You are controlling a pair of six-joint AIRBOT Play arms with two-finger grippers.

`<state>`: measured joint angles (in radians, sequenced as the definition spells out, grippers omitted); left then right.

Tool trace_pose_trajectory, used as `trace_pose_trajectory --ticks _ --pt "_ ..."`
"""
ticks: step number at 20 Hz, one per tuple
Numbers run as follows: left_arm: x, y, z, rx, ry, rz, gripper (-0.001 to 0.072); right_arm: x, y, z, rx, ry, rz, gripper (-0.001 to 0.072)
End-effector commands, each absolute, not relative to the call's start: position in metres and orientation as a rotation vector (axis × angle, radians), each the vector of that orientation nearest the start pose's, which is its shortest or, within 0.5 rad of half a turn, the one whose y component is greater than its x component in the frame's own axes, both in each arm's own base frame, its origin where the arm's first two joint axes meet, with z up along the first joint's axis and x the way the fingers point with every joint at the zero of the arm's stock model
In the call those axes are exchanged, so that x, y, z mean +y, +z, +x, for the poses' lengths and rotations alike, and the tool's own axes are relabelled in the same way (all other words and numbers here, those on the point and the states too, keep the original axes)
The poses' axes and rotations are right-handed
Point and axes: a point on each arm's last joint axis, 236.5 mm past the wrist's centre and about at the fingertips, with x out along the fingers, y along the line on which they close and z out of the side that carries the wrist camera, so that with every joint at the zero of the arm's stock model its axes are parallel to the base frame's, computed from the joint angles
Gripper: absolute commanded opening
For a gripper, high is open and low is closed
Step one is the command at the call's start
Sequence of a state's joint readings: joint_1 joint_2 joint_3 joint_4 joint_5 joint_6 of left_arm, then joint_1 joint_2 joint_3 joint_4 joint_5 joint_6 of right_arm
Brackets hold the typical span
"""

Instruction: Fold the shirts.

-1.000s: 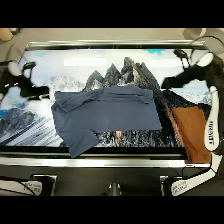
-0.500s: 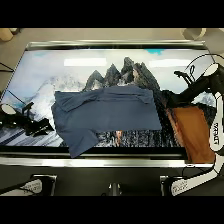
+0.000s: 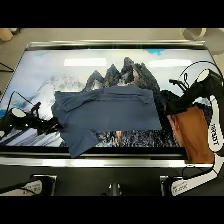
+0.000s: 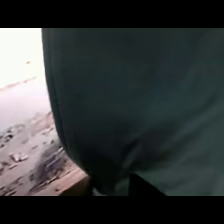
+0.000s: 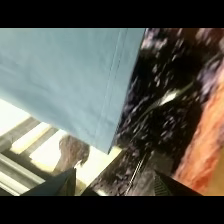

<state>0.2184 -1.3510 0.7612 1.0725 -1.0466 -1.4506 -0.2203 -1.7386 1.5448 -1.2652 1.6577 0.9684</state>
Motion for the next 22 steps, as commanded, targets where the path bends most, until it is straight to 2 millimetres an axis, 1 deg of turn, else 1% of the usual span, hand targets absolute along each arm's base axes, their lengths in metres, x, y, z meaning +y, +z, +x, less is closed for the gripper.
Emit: trace_pose_trajectory --ticks 1,3,5,9,11,13,14,15,16,17,18,19,20,21,22 --pt "-0.040 -0.113 0.301 1.518 -0.063 -0.613 0.0026 -0.002 -0.062 0.345 1.731 0.623 0.076 0.0499" --pt "-0.039 -0.107 0.307 1.494 -0.067 -0.605 0.0028 0.003 -0.073 0.333 1.751 0.639 0.098 0.0506" --pt "-0.037 -0.099 0.312 1.466 -0.071 -0.597 0.0027 0.008 -0.084 0.327 1.754 0.639 0.126 0.0506" --pt "-0.037 -0.086 0.316 1.425 -0.077 -0.585 0.0027 0.026 -0.103 0.324 1.727 0.633 0.212 0.0506" --pt "-0.037 -0.082 0.317 1.414 -0.079 -0.582 0.0027 0.036 -0.114 0.323 1.721 0.632 0.183 0.0506" --pt "-0.037 -0.079 0.317 1.412 -0.084 -0.580 0.0027 0.052 -0.122 0.331 1.698 0.617 0.142 0.0491" --pt "-0.038 -0.077 0.315 1.413 -0.091 -0.576 0.0027 0.059 -0.125 0.337 1.679 0.602 0.127 0.0442" --pt "-0.039 -0.074 0.314 1.411 -0.103 -0.565 0.0027 0.063 -0.127 0.343 1.662 0.578 0.124 0.0285" --pt "-0.039 -0.069 0.315 1.404 -0.113 -0.555 0.0027 0.066 -0.126 0.346 1.656 0.566 0.125 0.0079" --pt "-0.037 -0.059 0.319 1.383 -0.128 -0.540 0.0027 0.067 -0.121 0.351 1.643 0.572 0.122 0.0023" --pt "-0.031 -0.045 0.327 1.348 -0.129 -0.524 0.0027 0.066 -0.112 0.357 1.615 0.577 0.102 0.0022" --pt "-0.027 -0.024 0.338 1.302 -0.137 -0.512 0.0027 0.062 -0.093 0.370 1.555 0.576 0.058 0.0020" --pt "-0.022 0.007 0.351 1.235 -0.147 -0.491 0.0026 0.057 -0.064 0.387 1.461 0.575 -0.011 0.0020" --pt "-0.015 0.052 0.367 1.139 -0.160 -0.456 0.0026 0.052 -0.025 0.406 1.346 0.566 -0.086 0.0020" --pt "-0.010 0.107 0.379 1.020 -0.172 -0.410 0.0026 0.045 0.032 0.426 1.191 0.539 -0.181 0.0020"
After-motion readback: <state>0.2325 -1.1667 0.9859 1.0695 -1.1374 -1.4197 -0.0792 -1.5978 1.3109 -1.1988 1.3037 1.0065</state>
